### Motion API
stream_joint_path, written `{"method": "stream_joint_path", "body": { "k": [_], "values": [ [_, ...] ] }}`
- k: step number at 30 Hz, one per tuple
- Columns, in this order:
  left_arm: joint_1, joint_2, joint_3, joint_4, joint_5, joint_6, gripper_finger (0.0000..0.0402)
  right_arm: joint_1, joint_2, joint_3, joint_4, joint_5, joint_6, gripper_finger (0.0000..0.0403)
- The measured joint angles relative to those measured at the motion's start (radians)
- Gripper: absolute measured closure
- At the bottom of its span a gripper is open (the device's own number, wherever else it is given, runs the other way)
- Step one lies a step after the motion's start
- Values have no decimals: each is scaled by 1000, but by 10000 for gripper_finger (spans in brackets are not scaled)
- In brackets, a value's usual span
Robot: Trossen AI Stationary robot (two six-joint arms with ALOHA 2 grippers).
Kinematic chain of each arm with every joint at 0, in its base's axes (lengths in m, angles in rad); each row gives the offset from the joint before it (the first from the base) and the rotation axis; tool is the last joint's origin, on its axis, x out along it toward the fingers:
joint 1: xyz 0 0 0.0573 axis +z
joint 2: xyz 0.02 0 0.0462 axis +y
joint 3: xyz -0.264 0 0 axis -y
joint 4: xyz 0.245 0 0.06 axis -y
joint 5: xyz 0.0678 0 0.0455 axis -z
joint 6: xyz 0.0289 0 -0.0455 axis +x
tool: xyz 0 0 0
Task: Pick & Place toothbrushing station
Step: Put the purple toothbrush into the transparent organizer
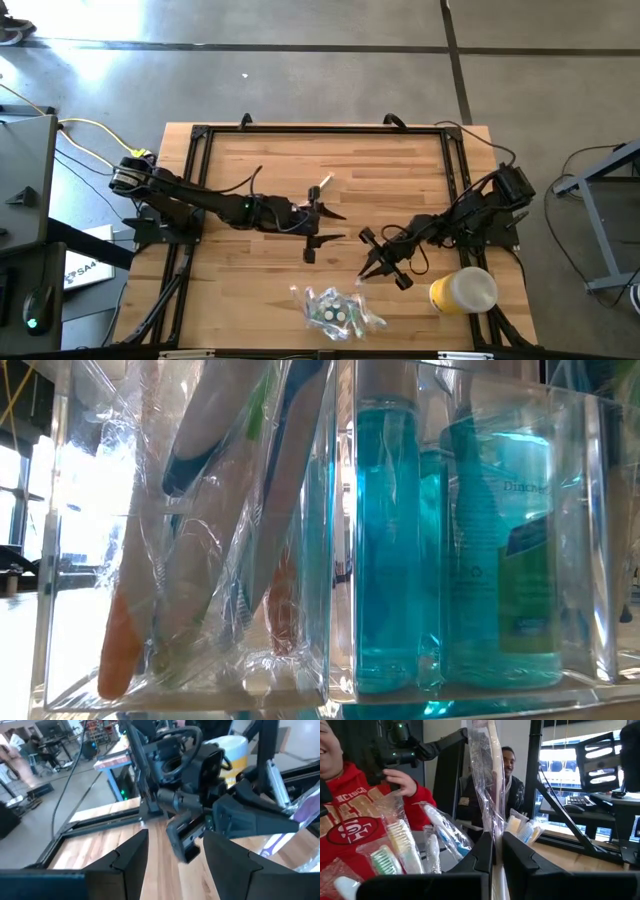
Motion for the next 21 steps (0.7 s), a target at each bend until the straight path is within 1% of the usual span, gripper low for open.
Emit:
{"method": "stream_joint_path", "body": {
  "k": [1,3,5,6,10,13,14,16,19,21],
  "values": [
    [0,8,0,15,18,0,217,0,0,0,0,1,0,387],
    [0,16,0,31,87,11,217,-4,0,0,0,0,-2,387],
    [-8,20,0,36,157,50,217,-10,0,0,0,4,-1,387],
    [-15,21,0,41,172,69,217,-13,0,0,0,6,-1,387],
    [-58,21,0,65,170,110,217,-20,0,0,0,9,-5,387],
    [-80,21,0,100,141,156,217,-29,0,0,0,35,-5,387],
    [-82,22,0,108,124,143,217,-35,0,0,0,50,-3,387],
    [-81,33,0,126,95,59,217,-44,0,0,0,60,2,387],
    [-77,48,-1,149,88,-67,217,-52,0,0,0,61,3,387],
    [-77,66,2,178,96,-74,217,-52,0,2,0,80,3,387]
  ]
}}
